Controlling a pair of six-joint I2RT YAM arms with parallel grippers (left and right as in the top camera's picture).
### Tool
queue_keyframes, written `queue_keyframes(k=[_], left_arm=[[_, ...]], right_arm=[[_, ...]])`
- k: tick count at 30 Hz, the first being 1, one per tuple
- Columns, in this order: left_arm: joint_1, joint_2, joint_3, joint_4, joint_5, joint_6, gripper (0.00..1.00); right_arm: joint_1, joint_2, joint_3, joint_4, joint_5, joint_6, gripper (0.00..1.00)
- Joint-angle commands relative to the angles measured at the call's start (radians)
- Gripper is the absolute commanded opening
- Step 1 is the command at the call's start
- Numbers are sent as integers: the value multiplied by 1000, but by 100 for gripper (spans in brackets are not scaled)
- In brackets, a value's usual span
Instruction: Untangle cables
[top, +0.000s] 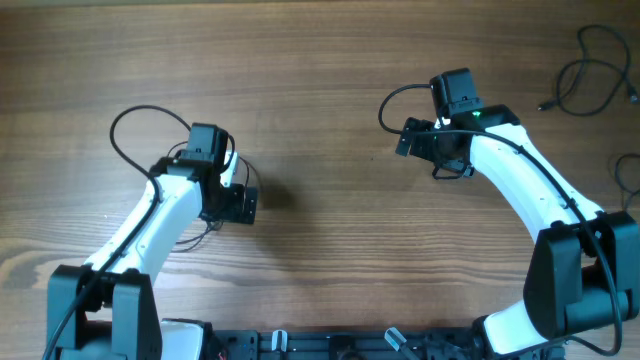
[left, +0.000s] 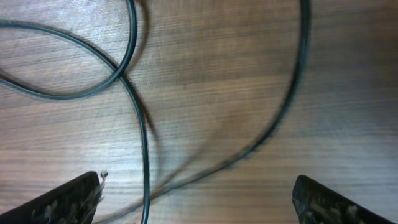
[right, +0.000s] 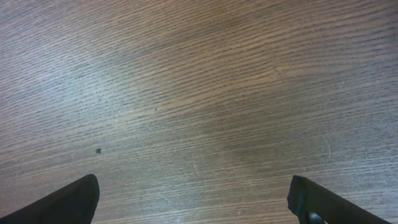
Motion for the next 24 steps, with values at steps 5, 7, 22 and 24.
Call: queue_keyframes(k=[5,7,22,24], left_arm=[[-2,5,-98,83,65,16,12],[-2,5,-94,94,146,16,4],[-145,5,34,747,726,-342,89],[-175,5,34,778,671,-368,100]], right_arm=[[2,-14,-7,3,2,-13,100],[2,-14,-7,5,2,-13,100],[0,-15,-6,-22,-2,35,100],[0,-15,-6,-28,-2,34,100]])
